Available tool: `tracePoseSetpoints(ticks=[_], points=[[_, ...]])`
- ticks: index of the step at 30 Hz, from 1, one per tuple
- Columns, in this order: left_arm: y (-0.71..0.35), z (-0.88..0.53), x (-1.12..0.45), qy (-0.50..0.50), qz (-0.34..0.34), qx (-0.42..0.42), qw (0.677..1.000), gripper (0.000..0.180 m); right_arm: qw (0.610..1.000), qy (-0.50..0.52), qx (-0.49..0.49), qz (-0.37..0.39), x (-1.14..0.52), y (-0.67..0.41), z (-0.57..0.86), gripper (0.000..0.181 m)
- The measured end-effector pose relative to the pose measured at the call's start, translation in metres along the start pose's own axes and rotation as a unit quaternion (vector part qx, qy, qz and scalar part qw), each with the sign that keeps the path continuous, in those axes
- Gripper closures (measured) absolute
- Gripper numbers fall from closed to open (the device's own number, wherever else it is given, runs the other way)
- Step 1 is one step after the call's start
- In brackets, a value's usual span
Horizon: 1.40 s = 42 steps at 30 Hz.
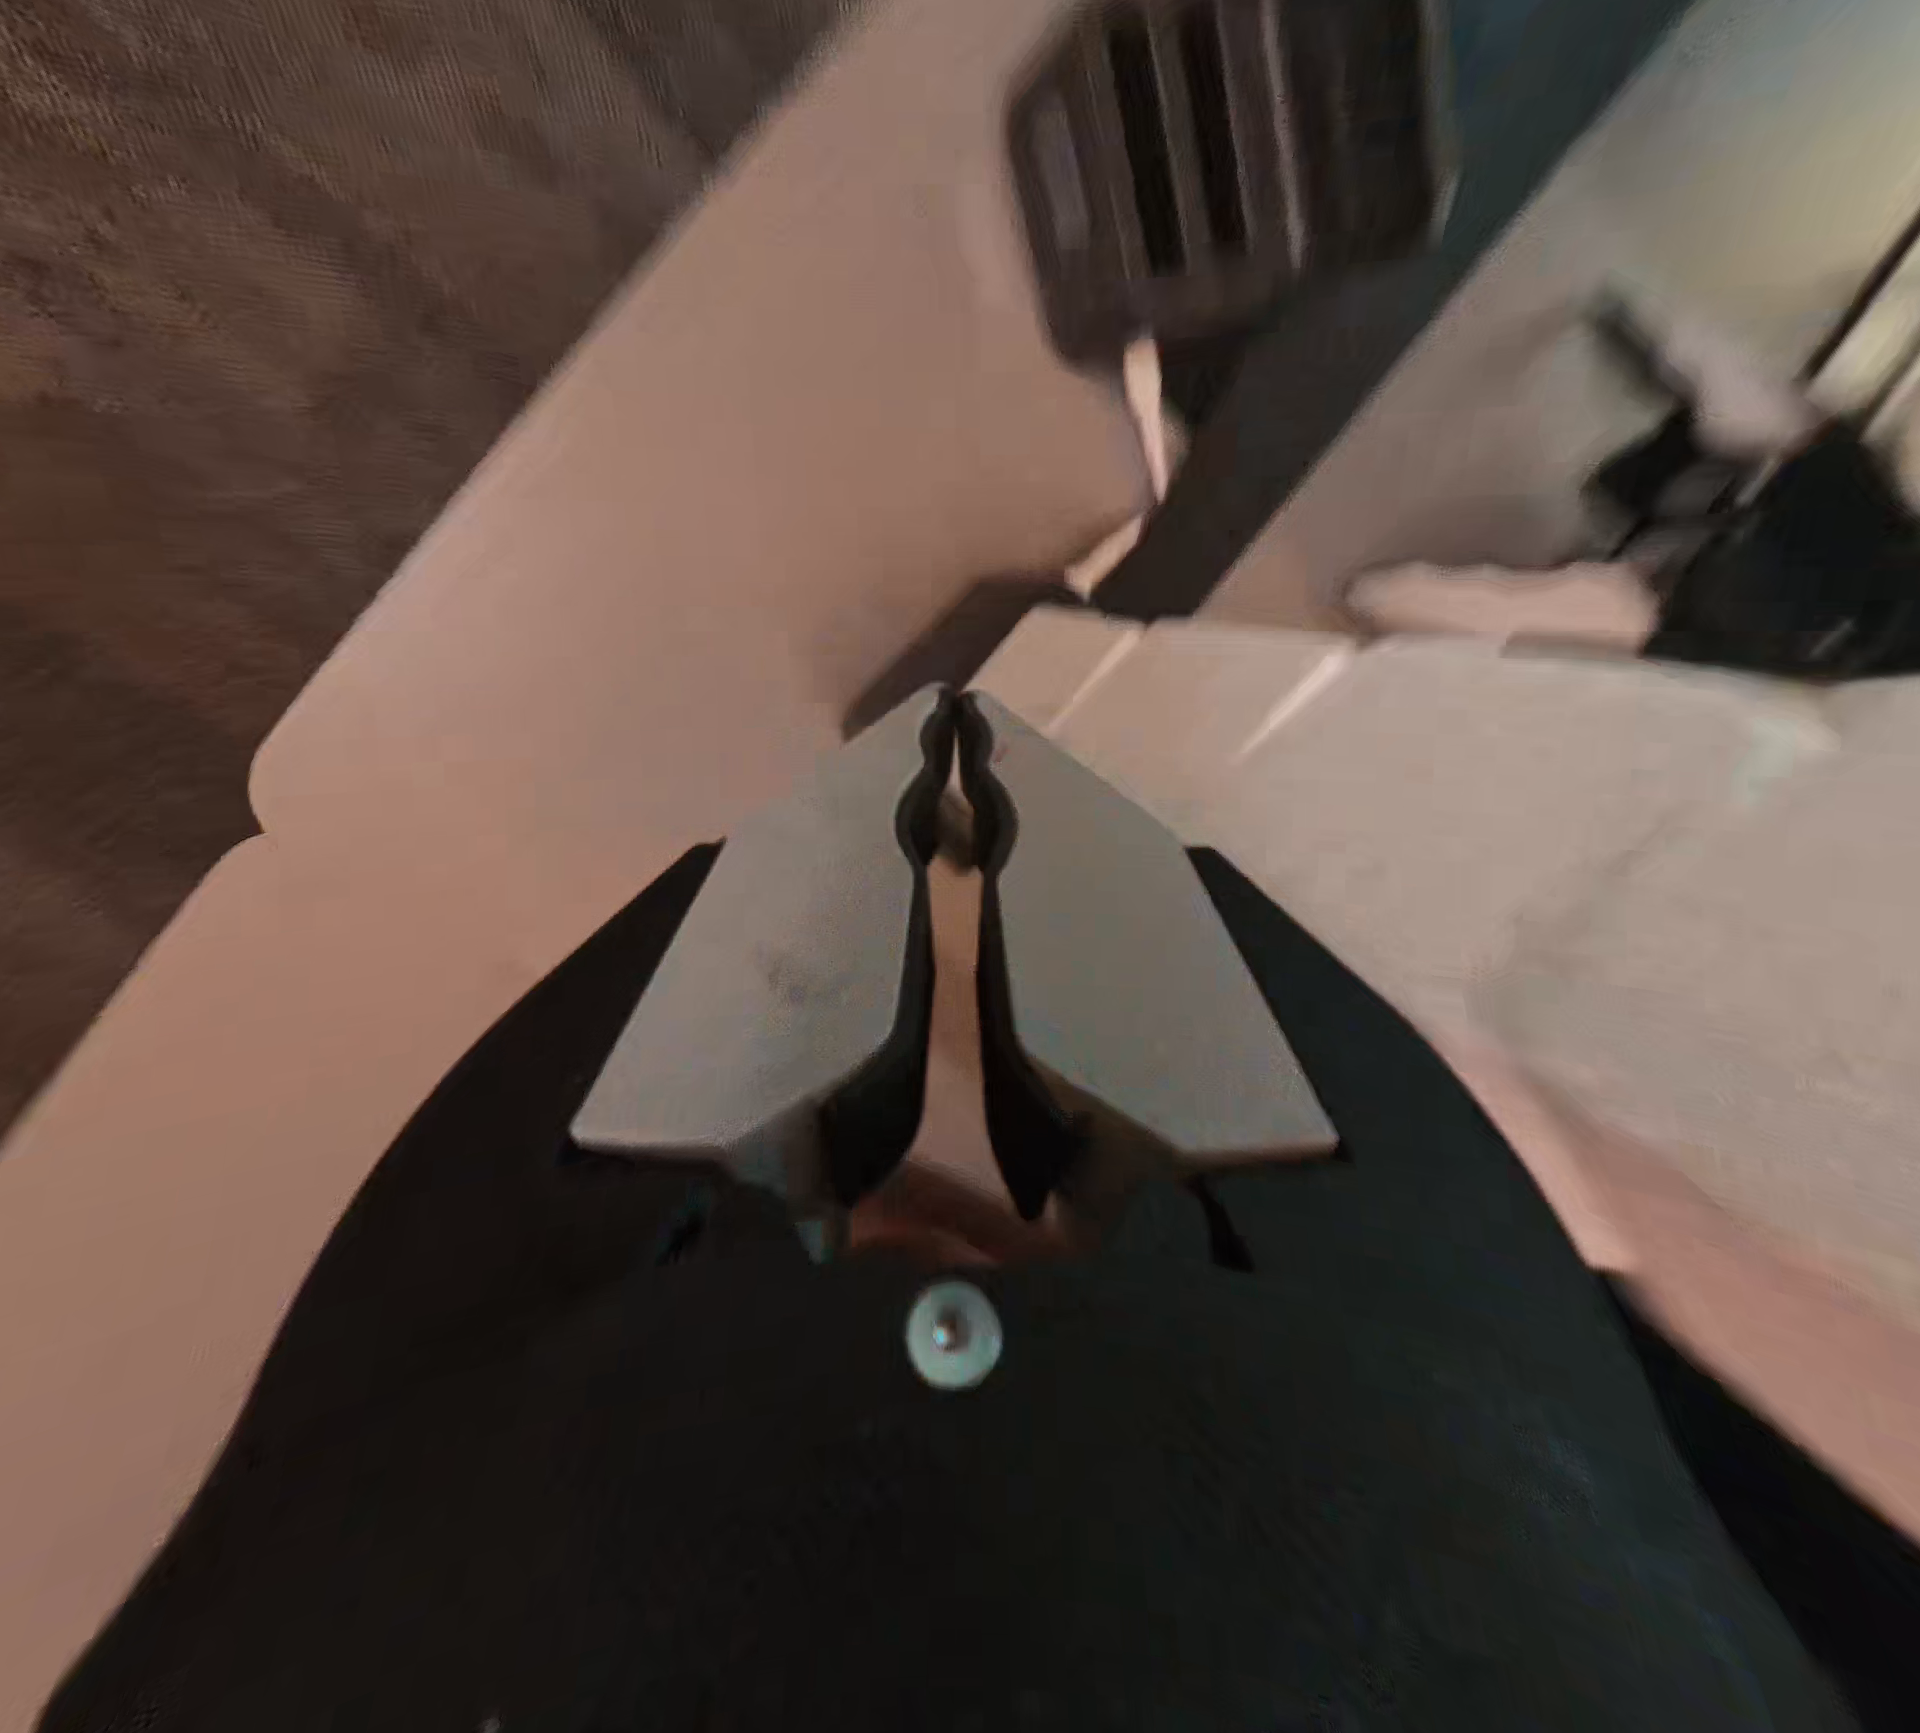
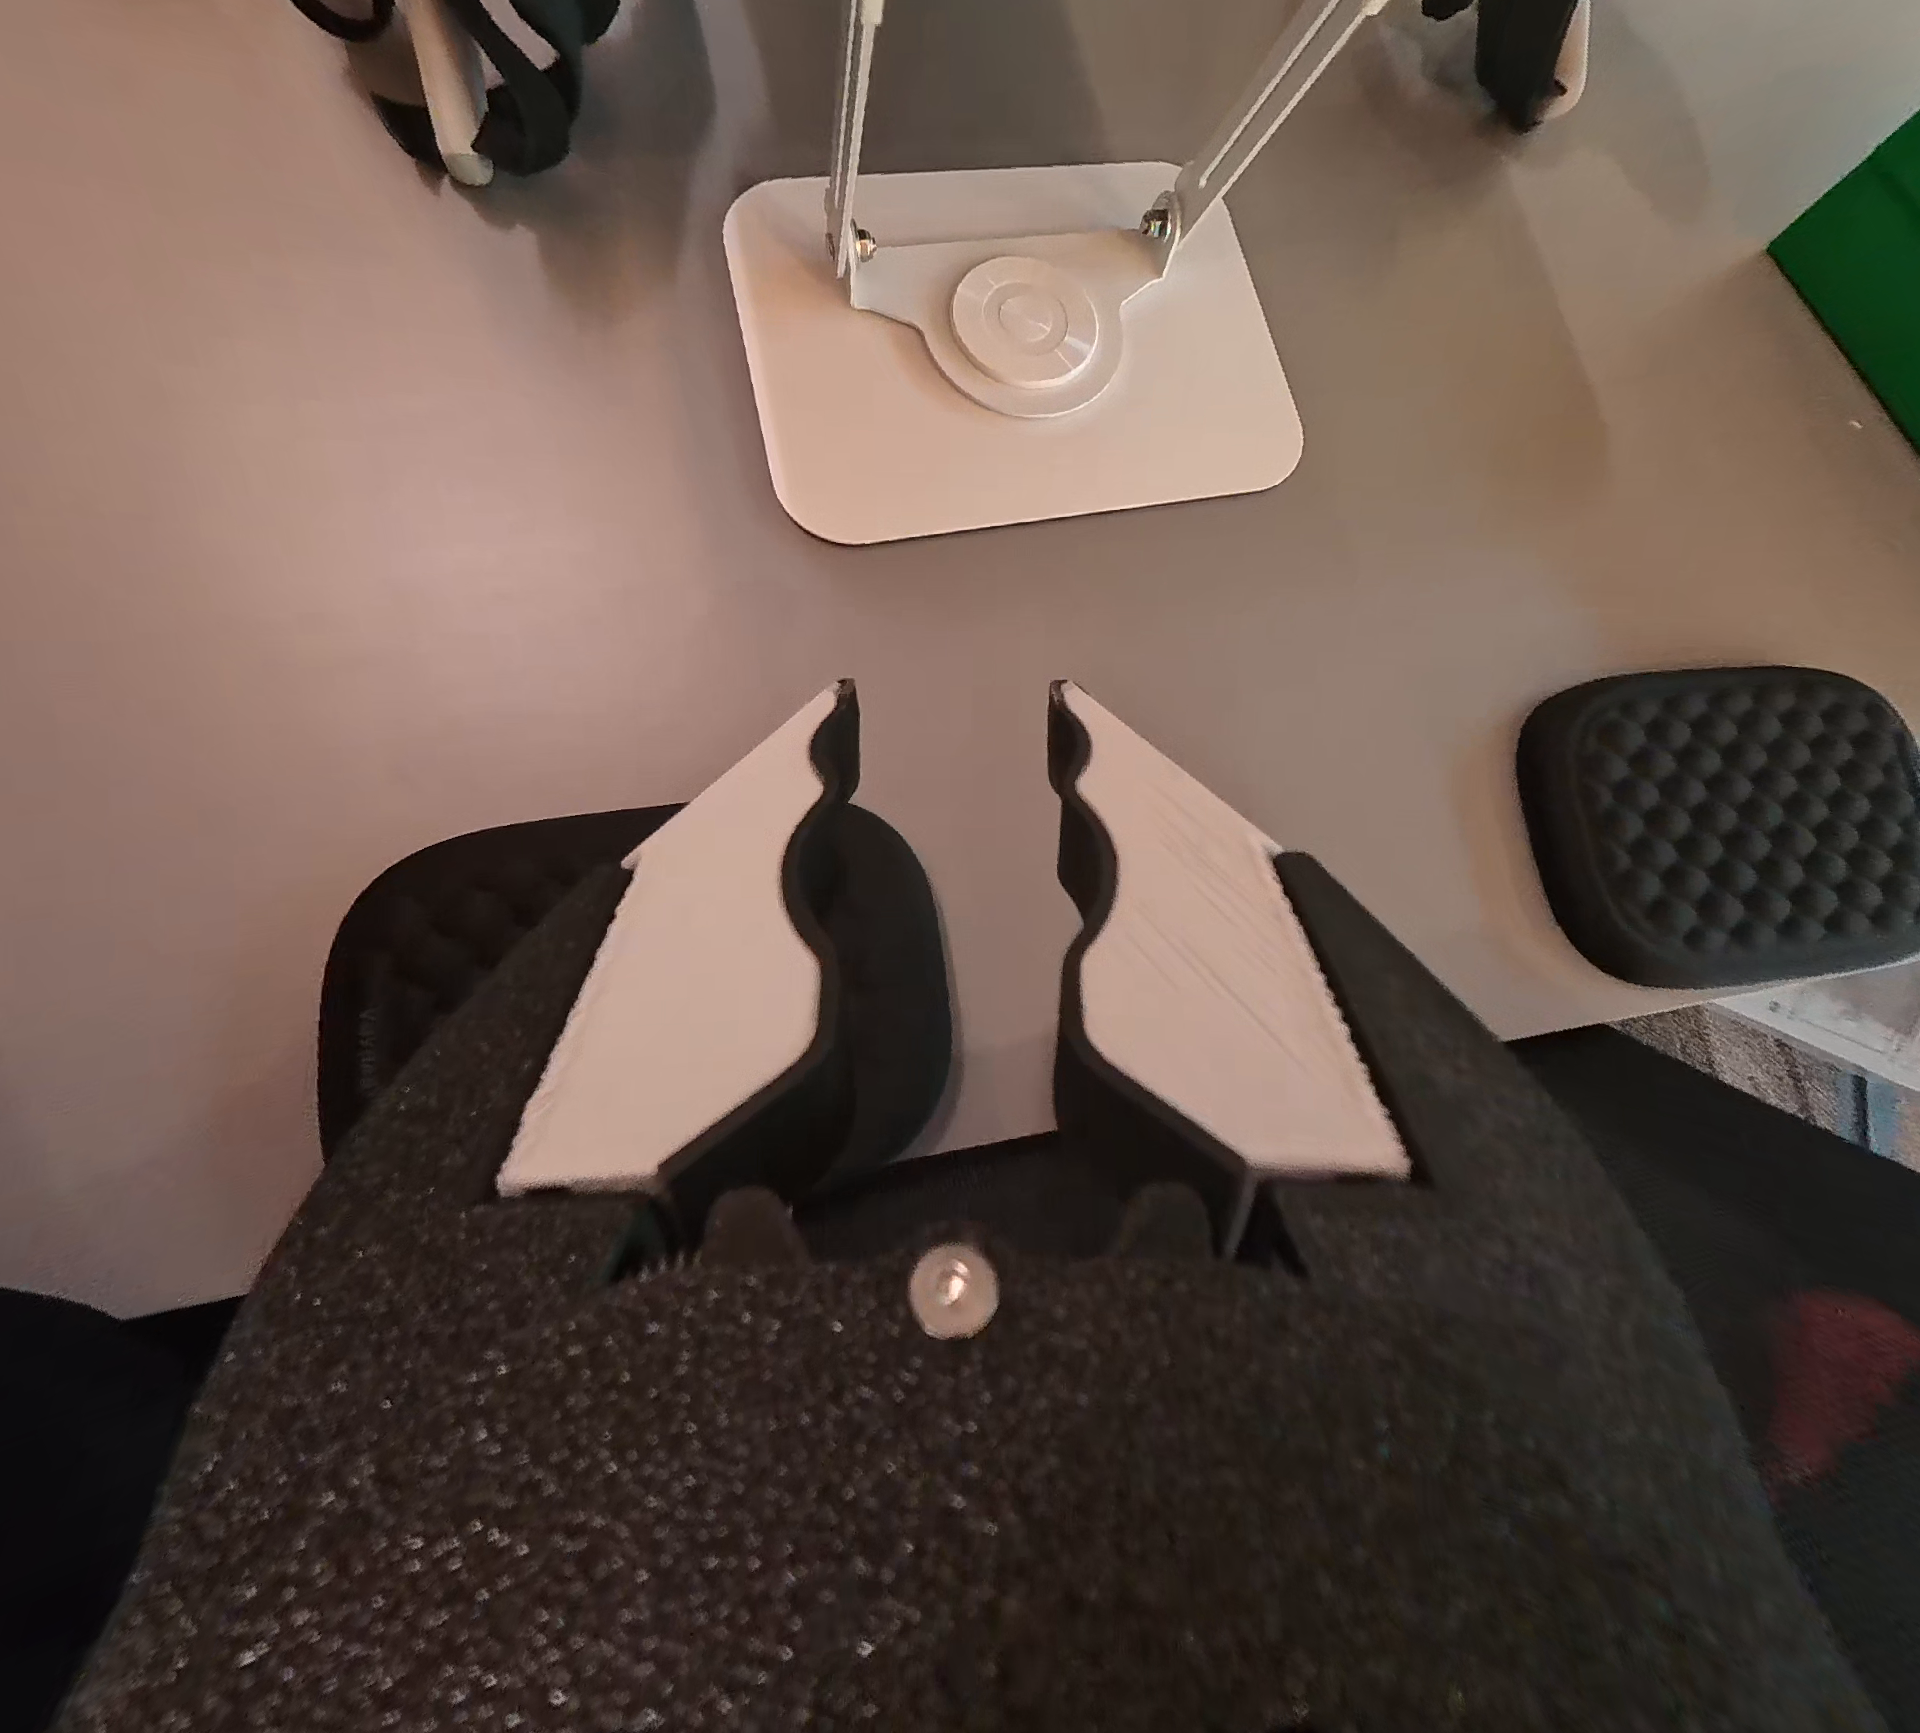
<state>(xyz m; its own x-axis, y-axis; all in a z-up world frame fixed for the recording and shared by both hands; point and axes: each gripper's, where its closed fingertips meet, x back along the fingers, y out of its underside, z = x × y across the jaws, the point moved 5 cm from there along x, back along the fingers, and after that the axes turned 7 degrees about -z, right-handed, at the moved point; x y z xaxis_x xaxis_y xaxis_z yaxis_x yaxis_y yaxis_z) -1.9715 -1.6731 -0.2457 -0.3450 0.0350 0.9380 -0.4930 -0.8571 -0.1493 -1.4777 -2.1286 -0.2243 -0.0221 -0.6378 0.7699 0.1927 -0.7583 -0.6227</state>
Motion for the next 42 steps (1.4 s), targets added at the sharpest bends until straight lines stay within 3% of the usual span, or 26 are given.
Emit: tracePoseSetpoints(ticks=[3,5,17,23,27,29,35,42], points=[[0.025,0.040,-0.020,0.009,-0.085,-0.121,0.989,0.180,1.000,-0.006,0.005,0.003,-0.001,-0.006,-0.002,0.146],[0.032,0.050,-0.017,0.000,-0.088,-0.147,0.985,0.180,1.000,-0.015,0.010,0.005,-0.003,-0.009,-0.005,0.146],[0.050,0.078,0.067,-0.099,0.033,-0.071,0.992,0.180,0.996,-0.062,0.051,0.049,0.000,-0.023,-0.022,0.146],[0.106,0.187,0.099,-0.095,0.139,-0.073,0.983,0.180,0.985,-0.137,0.066,0.085,0.000,-0.042,-0.028,0.137],[0.172,0.287,0.074,-0.014,0.193,-0.062,0.979,0.173,0.971,-0.200,0.084,0.099,-0.001,-0.051,-0.035,0.135],[0.208,0.329,0.044,0.025,0.186,-0.048,0.981,0.170,0.961,-0.239,0.090,0.102,-0.001,-0.052,-0.040,0.134],[0.306,0.397,-0.044,0.019,0.123,0.010,0.992,0.167,0.926,-0.338,0.130,0.109,0.008,-0.054,-0.064,0.129],[0.349,0.438,-0.060,0.056,0.134,0.008,0.989,0.164,0.912,-0.350,0.181,0.111,0.025,-0.062,-0.087,0.118]])
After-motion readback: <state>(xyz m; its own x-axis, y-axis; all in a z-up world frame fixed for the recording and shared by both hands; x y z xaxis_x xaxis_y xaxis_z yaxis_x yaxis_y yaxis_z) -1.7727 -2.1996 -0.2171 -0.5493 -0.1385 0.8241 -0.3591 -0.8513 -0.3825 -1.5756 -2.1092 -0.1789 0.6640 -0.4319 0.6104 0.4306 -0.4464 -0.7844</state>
